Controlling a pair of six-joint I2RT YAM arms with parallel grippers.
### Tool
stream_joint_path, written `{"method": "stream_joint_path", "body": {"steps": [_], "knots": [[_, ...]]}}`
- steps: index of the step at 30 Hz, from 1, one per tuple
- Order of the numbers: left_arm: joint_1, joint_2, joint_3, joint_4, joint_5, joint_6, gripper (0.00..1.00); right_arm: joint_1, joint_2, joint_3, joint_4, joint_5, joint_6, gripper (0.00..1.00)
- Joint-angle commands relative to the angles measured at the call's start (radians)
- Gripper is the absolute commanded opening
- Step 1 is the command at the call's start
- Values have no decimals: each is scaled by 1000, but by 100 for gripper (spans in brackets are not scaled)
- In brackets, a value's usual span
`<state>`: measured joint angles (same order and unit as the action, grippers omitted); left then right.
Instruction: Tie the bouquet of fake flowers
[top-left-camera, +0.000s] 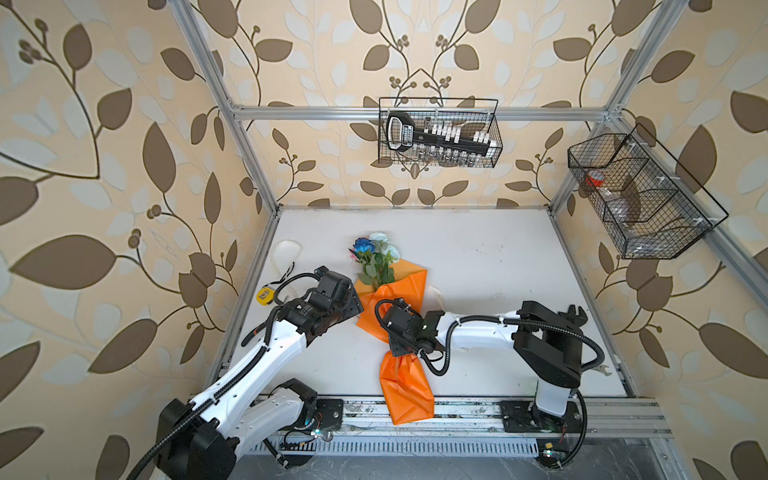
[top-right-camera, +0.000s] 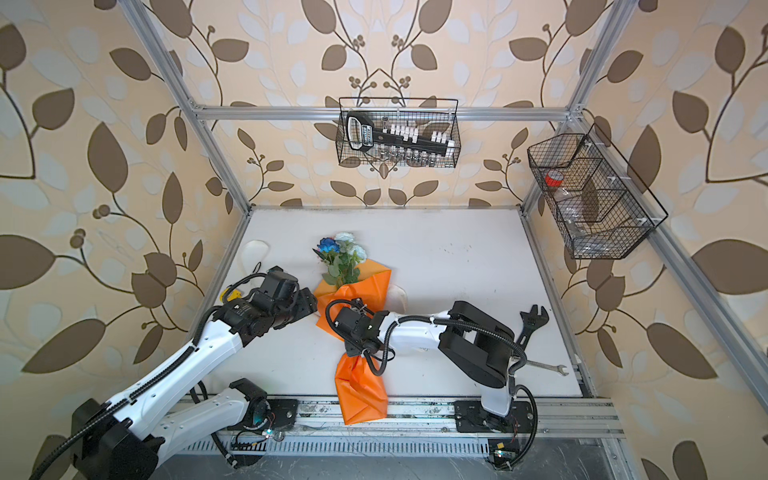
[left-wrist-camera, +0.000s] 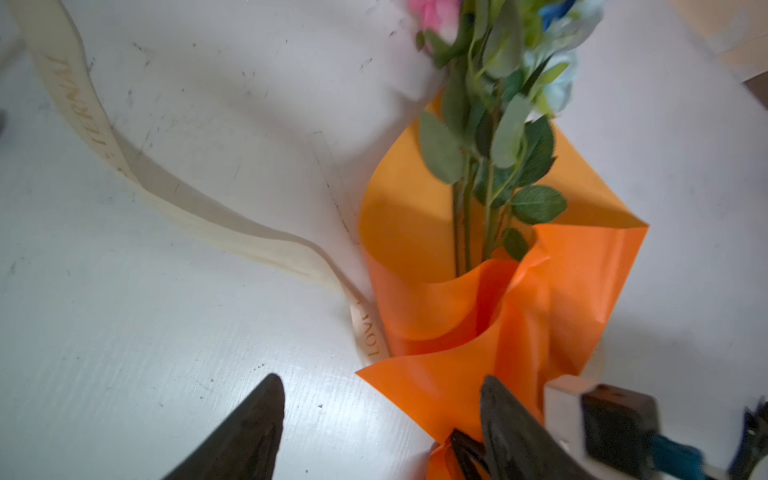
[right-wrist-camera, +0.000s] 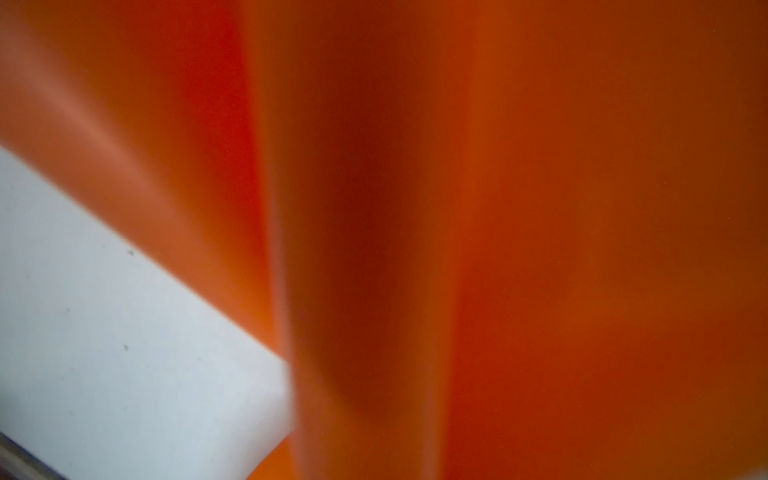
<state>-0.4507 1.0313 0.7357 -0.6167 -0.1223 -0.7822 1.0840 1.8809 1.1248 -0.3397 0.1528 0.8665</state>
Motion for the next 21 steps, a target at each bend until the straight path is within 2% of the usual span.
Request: {"method": "stream_joint_path", "body": {"steps": [1, 6, 10, 17, 21], "knots": [[1, 75, -29, 95, 48, 13, 70, -63, 57, -14, -17, 23, 13, 0], [-14, 186, -37, 229, 146, 18, 62, -158, 38, -84, -31, 15, -26, 0], [-53, 224, -3, 244, 141, 11, 62, -247, -31, -165, -58, 22, -76, 0], [-79, 232, 29, 287, 155, -3, 57, -504, -201, -304, -83, 53, -203, 0], [-81, 238, 50, 294, 143, -2, 57, -520, -257, -239, -142, 80, -262, 0]]}}
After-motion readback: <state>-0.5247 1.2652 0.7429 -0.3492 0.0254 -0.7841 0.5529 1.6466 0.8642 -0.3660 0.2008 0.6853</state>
